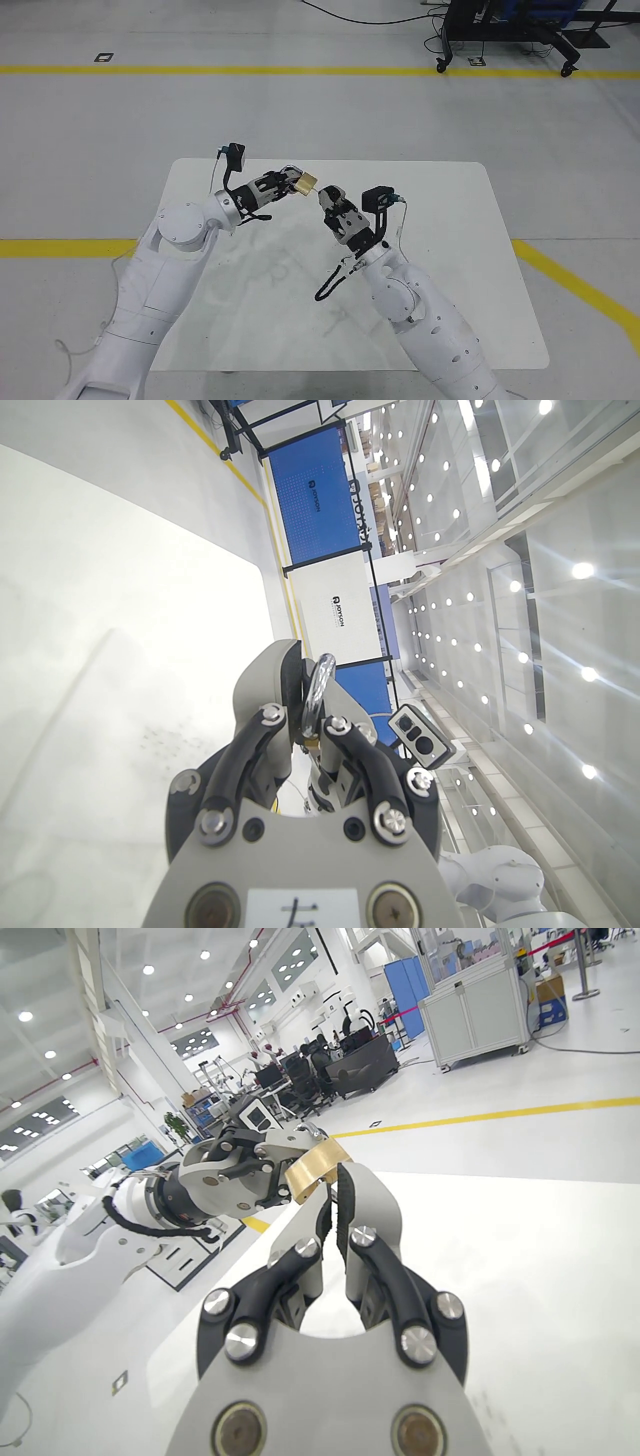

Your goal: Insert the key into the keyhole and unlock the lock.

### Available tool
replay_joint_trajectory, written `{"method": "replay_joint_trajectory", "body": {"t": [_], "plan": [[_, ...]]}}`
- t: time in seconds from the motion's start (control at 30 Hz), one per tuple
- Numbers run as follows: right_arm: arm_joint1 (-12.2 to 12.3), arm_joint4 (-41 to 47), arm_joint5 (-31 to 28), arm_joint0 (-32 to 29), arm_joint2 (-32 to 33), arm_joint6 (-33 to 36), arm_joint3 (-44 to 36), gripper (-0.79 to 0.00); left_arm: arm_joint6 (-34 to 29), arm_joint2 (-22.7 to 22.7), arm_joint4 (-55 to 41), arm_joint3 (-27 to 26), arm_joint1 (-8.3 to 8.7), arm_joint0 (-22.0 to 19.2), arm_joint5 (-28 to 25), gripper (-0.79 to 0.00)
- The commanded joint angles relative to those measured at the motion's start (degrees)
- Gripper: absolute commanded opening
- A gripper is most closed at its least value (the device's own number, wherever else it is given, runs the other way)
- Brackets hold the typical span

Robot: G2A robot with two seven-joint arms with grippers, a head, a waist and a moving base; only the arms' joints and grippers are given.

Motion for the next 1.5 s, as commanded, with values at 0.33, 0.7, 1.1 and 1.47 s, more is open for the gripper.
{"method": "replay_joint_trajectory", "body": {"t": [0.33, 0.7, 1.1, 1.47], "plan": [[0.79, 12.73, -2.29, -3.91, 8.88, -1.28, -4.51, 0.000, -0.04, 0.44, 1.78, -0.19, 0.00, 0.04, 0.23, -0.785], [1.77, 19.06, -2.94, -9.70, 19.35, -4.71, -10.49, 0.000, -7.27, 8.53, 17.25, -0.63, -0.16, -1.76, -0.36, -0.785], [1.77, 19.06, -2.94, -9.70, 19.35, -4.71, -10.49, 0.000, -10.25, 18.99, 32.11, 2.45, -1.69, -4.99, 4.95, -0.785], [1.77, 19.06, -2.94, -9.70, 19.35, -4.71, -10.49, 0.000, -9.36, 18.57, 34.49, 4.22, -2.02, -6.34, 8.33, 0.000]]}}
